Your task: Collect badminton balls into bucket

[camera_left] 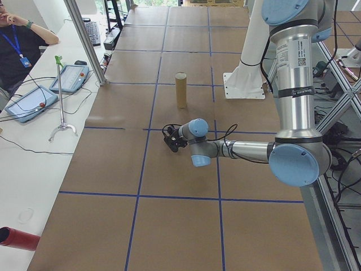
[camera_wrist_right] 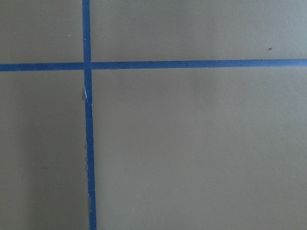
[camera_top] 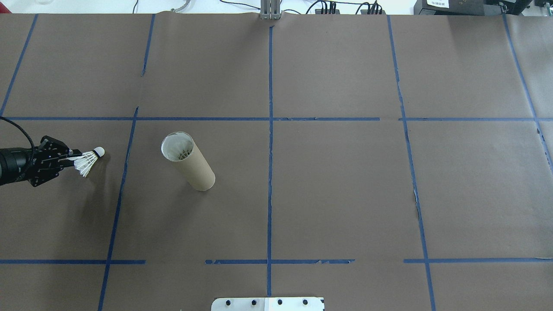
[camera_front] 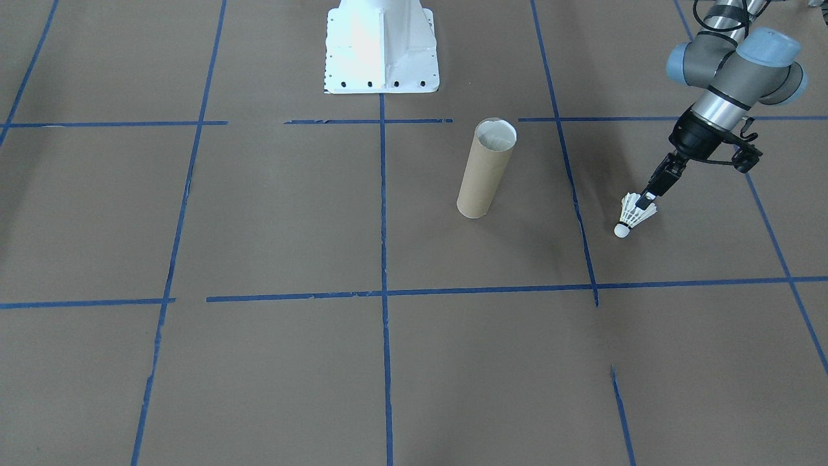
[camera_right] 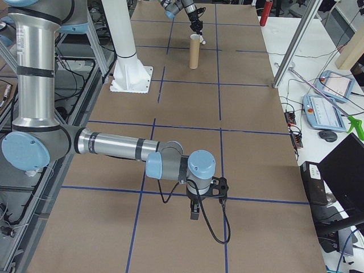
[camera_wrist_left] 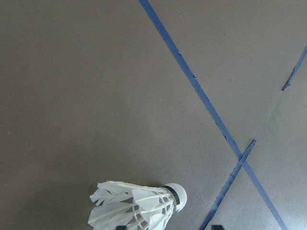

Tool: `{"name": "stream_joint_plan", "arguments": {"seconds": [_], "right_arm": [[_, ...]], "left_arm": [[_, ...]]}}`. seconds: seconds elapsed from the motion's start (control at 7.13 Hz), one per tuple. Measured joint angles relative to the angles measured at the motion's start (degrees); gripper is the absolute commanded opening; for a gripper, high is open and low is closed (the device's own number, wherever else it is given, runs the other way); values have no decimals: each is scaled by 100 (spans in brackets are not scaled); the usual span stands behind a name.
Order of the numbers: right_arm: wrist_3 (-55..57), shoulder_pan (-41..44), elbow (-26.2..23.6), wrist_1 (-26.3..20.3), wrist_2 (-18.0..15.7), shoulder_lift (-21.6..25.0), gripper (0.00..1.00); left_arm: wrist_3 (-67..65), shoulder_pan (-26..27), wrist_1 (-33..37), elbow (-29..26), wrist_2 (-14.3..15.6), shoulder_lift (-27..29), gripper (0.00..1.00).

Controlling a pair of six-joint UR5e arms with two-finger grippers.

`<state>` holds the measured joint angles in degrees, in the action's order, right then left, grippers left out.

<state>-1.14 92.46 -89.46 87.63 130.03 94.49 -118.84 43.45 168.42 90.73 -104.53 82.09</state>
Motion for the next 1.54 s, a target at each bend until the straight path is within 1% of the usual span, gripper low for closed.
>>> {"name": "stream_joint_plan", "arguments": {"seconds": [0.42, 0.56, 0.7, 0.98, 1.12, 1.26, 1.54], "right_arm": [[0, 0, 0, 0, -3, 2, 100], [0, 0, -1, 0, -3, 1, 100], [0, 0, -1, 0, -4, 0, 100], [0, 0, -1, 0, -2, 0, 100], [0, 0, -1, 0, 0, 0, 100], [0, 0, -1, 0, -1, 0, 100], [0, 0, -1, 0, -3, 3, 100]], "left_arm": [[16, -11, 76, 17, -15, -9, 0], [36, -4, 77, 58, -122, -17, 0], [109, 19, 57, 140, -408, -22, 0], [557, 176, -95, 343, -1098, -34, 0], [868, 277, -364, 493, -1338, -52, 0], [1277, 354, -887, 772, -1471, -95, 0], [2225, 454, -2429, 1613, -1544, -168, 0]]}}
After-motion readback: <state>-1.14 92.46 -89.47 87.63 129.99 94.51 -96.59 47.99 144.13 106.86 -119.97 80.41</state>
